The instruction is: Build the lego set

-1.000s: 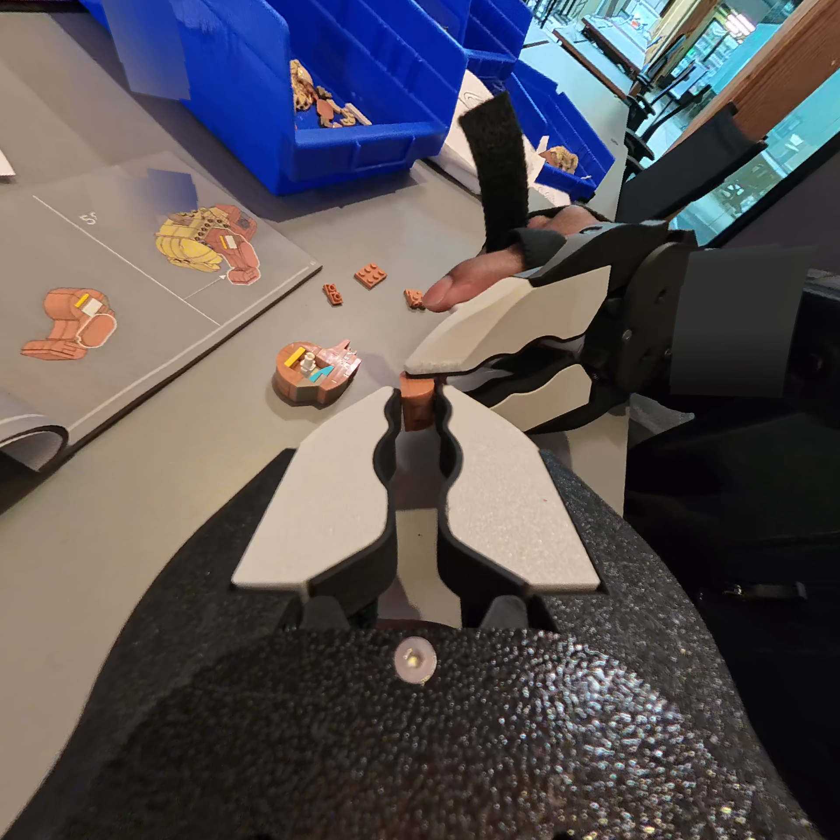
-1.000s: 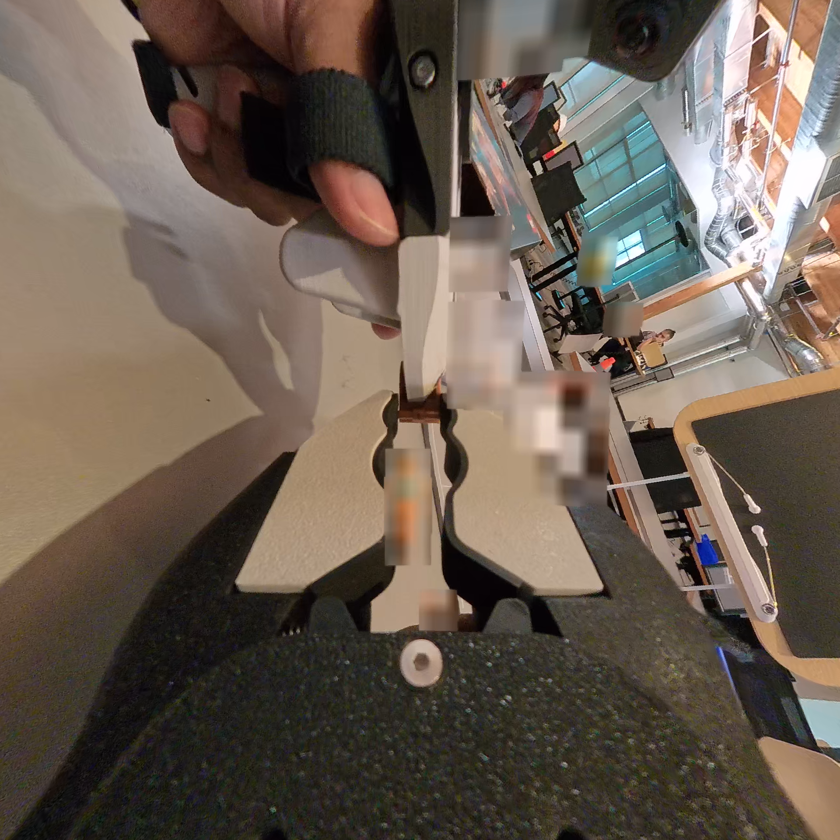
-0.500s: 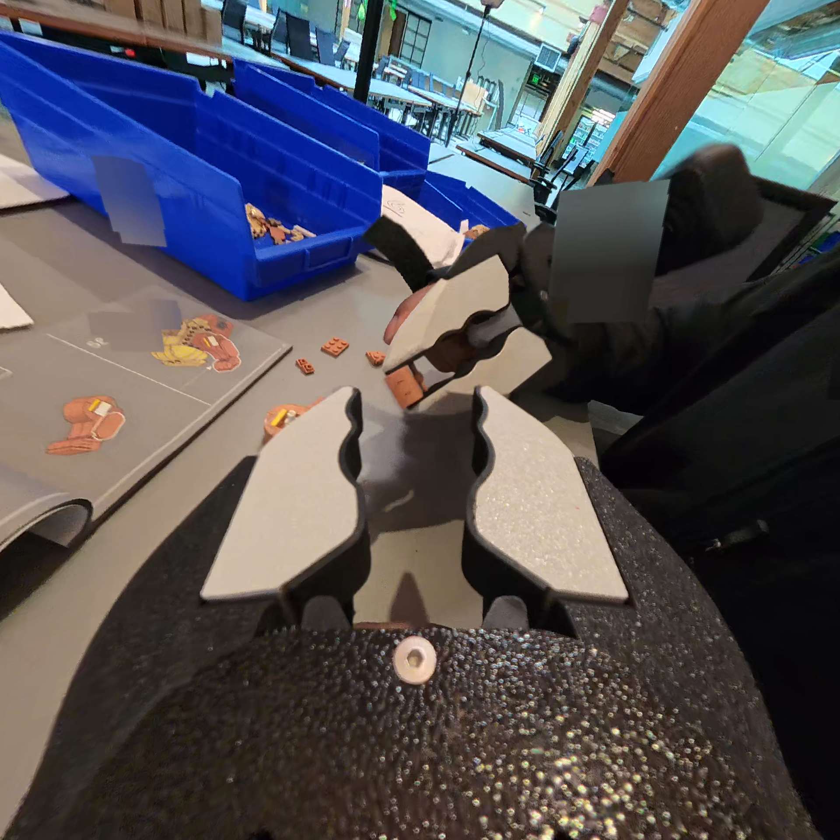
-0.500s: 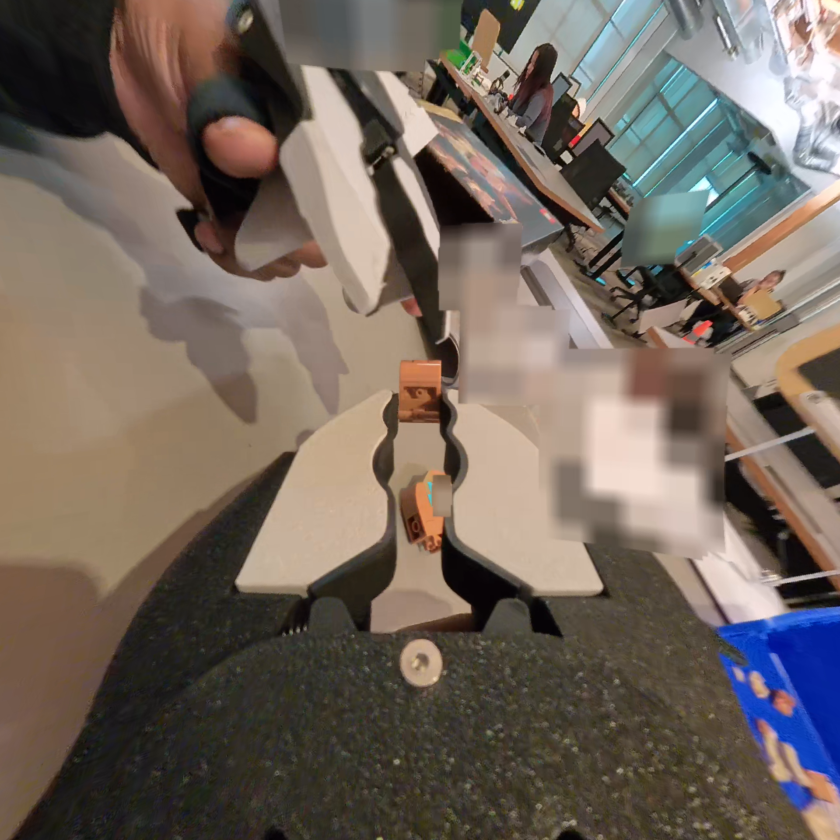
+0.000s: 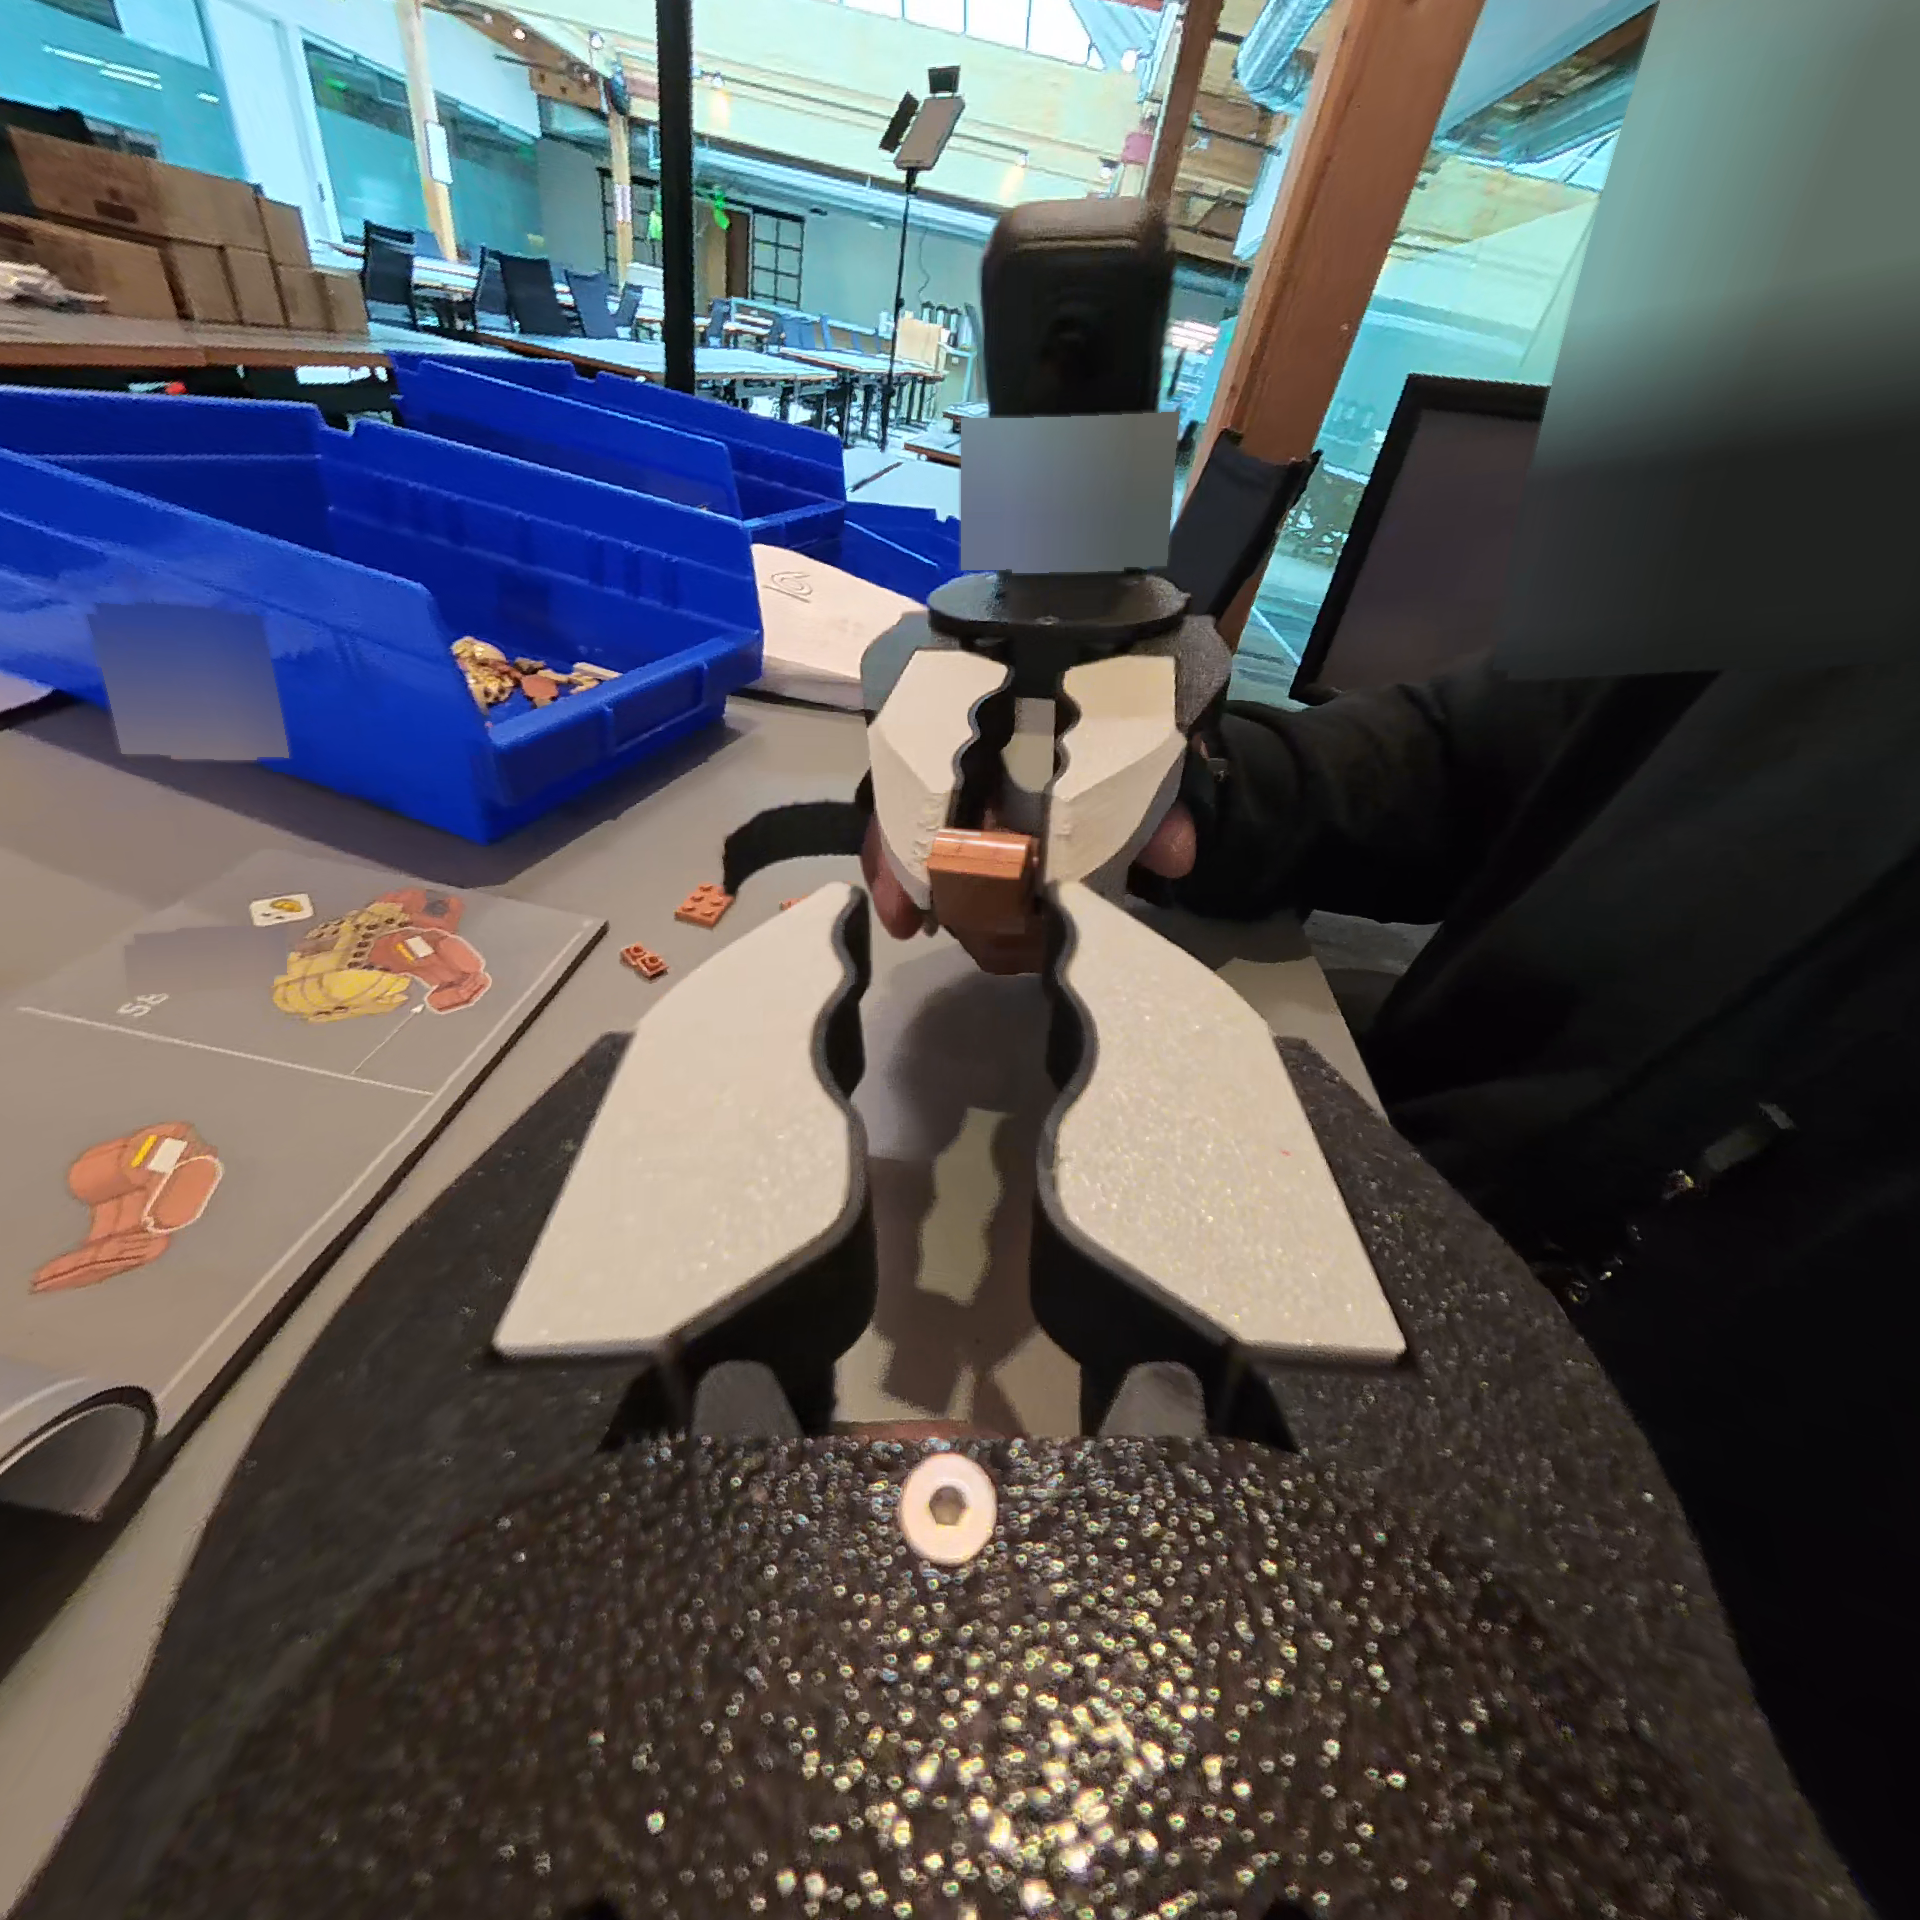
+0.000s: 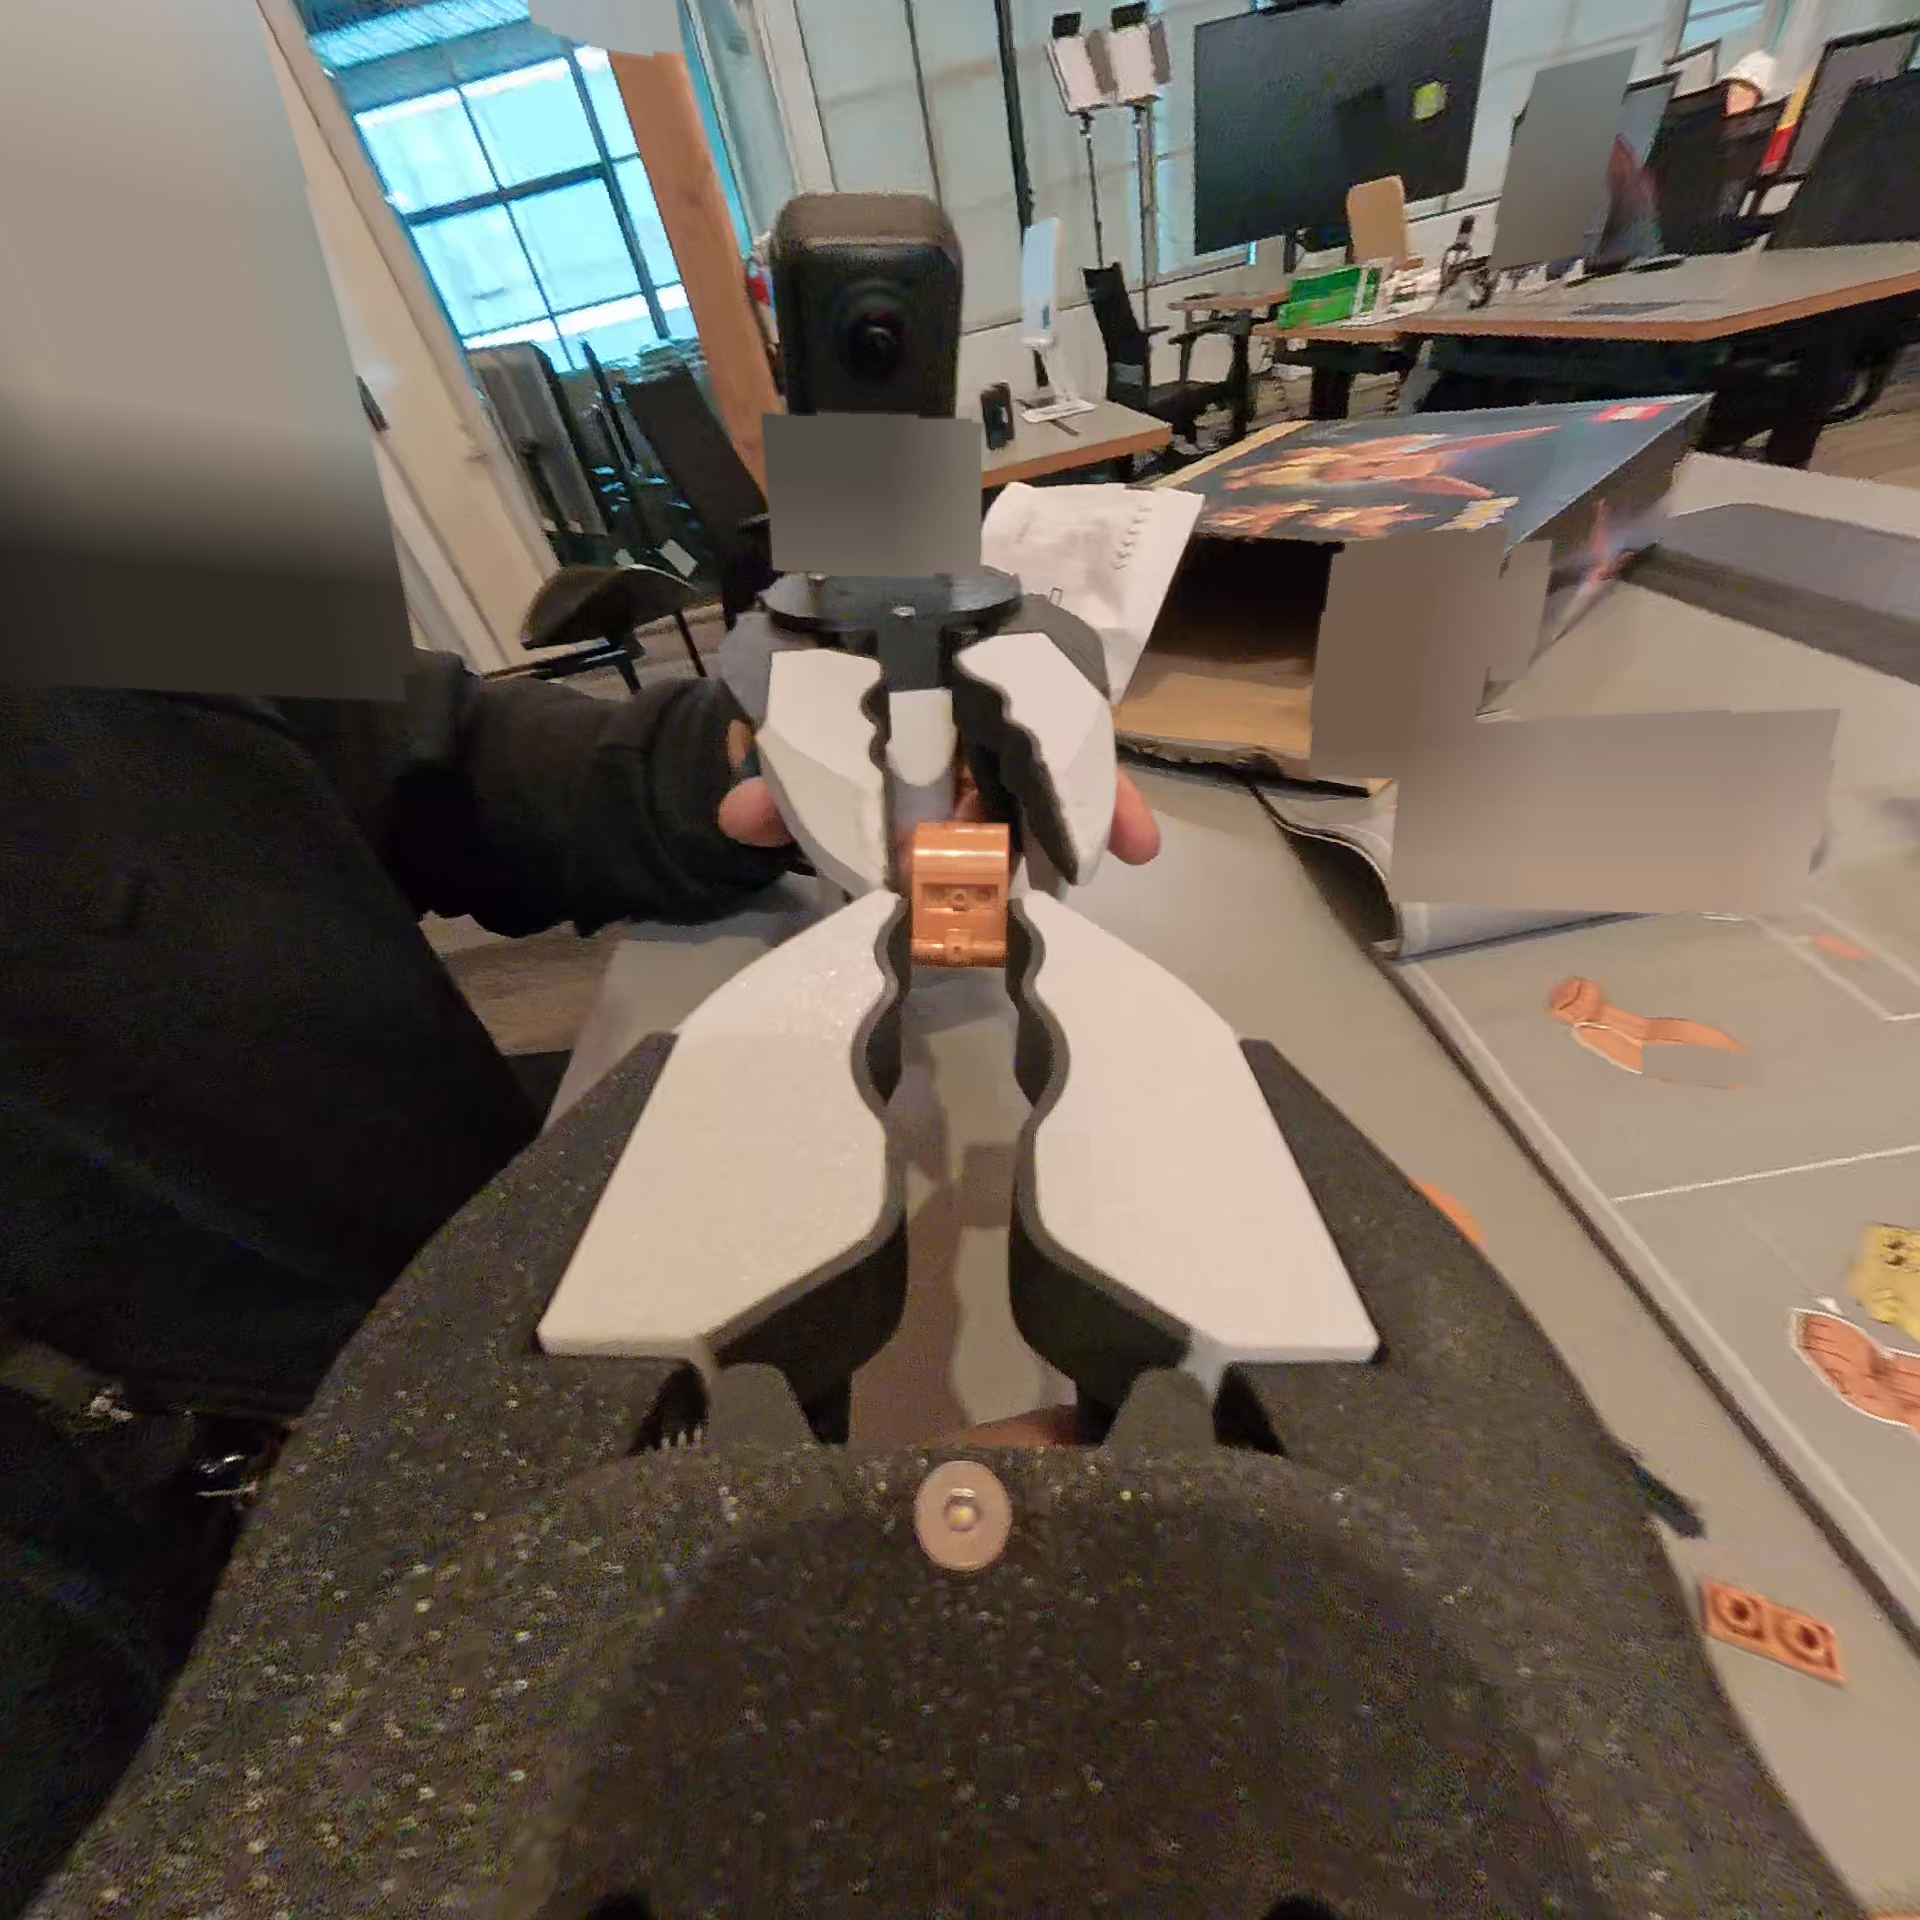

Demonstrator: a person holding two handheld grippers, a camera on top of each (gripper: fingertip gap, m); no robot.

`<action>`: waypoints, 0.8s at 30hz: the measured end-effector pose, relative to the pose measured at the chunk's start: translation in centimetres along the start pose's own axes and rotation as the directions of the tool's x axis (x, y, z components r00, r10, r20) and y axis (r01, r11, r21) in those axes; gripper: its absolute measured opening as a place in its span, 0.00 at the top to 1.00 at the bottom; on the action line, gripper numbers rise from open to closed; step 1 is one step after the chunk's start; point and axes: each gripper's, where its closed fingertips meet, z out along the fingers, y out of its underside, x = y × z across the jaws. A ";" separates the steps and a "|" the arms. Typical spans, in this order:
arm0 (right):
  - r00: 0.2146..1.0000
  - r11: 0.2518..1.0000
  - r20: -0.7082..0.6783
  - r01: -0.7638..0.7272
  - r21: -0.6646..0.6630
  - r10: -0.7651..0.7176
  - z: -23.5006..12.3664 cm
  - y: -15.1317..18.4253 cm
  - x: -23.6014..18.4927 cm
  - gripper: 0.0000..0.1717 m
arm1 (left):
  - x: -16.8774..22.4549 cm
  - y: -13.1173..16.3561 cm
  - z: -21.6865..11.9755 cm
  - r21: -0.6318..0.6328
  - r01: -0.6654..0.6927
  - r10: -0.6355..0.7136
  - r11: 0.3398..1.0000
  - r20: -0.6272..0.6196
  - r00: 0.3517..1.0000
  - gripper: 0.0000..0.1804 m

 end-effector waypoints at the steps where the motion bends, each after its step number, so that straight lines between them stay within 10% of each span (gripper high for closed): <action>1: 1.000 1.000 0.001 0.004 -0.010 -0.004 0.1 0.2 0.0 0.90 | 0.1 0.0 0.0 0.005 -0.002 0.002 1.000 -0.010 1.000 0.86; 14: 0.958 0.951 -0.186 0.166 -0.261 -0.218 -2.4 3.3 3.1 0.81 | -0.9 1.3 -0.3 -0.055 -0.056 0.059 0.997 0.056 0.997 0.91; 24: 0.898 0.833 -0.364 0.005 -0.554 -0.248 -4.4 8.3 8.4 0.81 | -4.2 3.8 -0.9 -0.194 0.049 -0.006 0.980 0.217 0.976 0.91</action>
